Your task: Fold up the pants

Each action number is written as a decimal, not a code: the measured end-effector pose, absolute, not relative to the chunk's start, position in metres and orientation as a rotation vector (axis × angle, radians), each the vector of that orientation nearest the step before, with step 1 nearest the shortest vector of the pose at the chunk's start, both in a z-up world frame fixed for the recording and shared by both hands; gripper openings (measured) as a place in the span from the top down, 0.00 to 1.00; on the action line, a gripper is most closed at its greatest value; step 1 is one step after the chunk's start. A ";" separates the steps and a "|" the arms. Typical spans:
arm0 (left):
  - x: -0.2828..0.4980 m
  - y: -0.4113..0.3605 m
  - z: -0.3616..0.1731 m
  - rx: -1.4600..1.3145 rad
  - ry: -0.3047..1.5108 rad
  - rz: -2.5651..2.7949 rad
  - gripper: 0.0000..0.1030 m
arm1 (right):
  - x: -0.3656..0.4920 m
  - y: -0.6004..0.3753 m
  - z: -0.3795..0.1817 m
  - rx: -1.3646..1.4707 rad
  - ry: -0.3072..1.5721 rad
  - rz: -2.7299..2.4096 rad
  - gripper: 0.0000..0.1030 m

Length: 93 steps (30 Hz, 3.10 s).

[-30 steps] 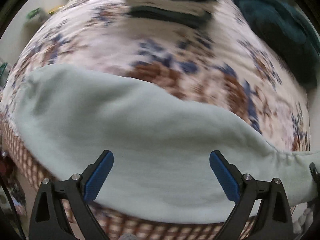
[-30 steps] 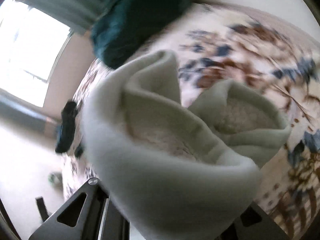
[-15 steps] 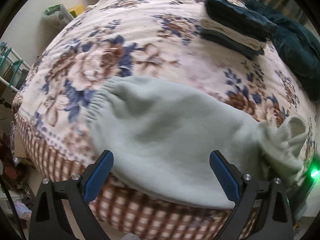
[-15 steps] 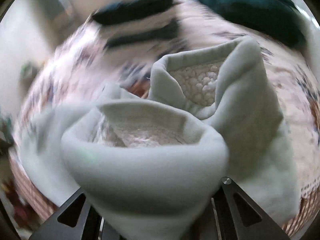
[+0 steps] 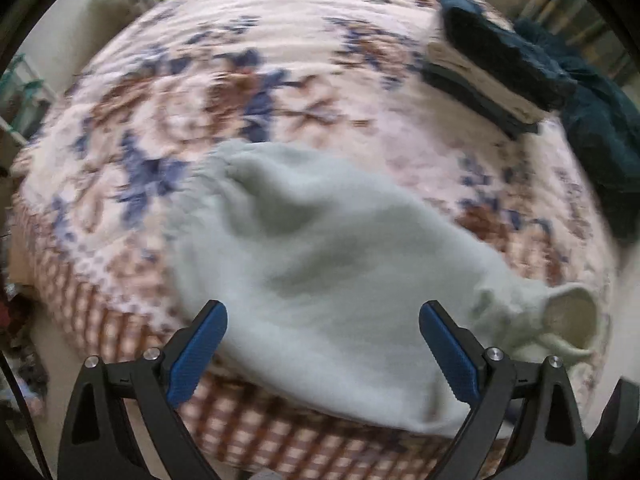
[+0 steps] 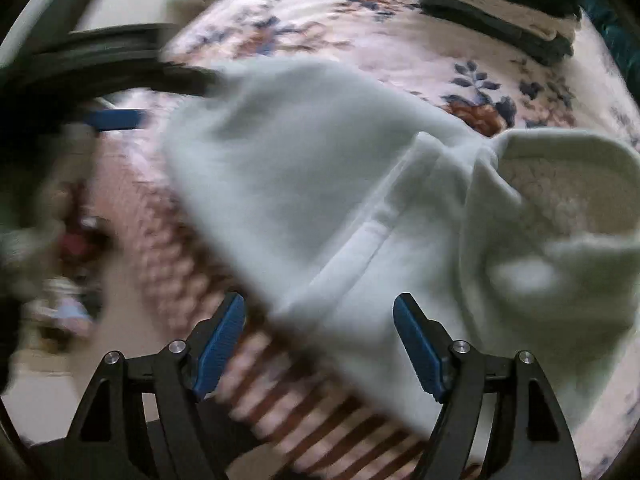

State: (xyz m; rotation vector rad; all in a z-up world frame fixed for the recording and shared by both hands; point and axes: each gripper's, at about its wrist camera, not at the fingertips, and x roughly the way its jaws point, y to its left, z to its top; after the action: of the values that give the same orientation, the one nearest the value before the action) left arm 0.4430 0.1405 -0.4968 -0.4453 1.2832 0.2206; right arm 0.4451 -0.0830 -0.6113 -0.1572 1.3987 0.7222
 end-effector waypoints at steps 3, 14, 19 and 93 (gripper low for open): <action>0.459 0.105 -0.488 -0.494 1.300 0.050 0.05 | 0.447 -0.134 -0.586 0.075 1.420 0.674 0.23; 0.534 -0.110 -0.489 -0.319 1.462 -0.585 0.05 | 0.486 -0.365 -0.631 0.474 1.499 0.065 0.23; 0.529 -0.147 -0.512 -0.192 1.490 -0.655 0.85 | 0.499 -0.395 -0.666 0.466 1.582 -0.044 0.23; 0.469 0.050 -0.567 -0.708 1.476 -0.287 0.74 | 0.629 -0.234 -0.695 -0.166 1.640 0.628 0.83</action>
State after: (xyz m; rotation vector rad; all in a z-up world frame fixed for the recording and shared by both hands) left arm 0.4694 0.0495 -0.5671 -0.7083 1.4757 -0.2875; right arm 0.6290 -0.2342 -0.6948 -0.1658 1.6399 0.6276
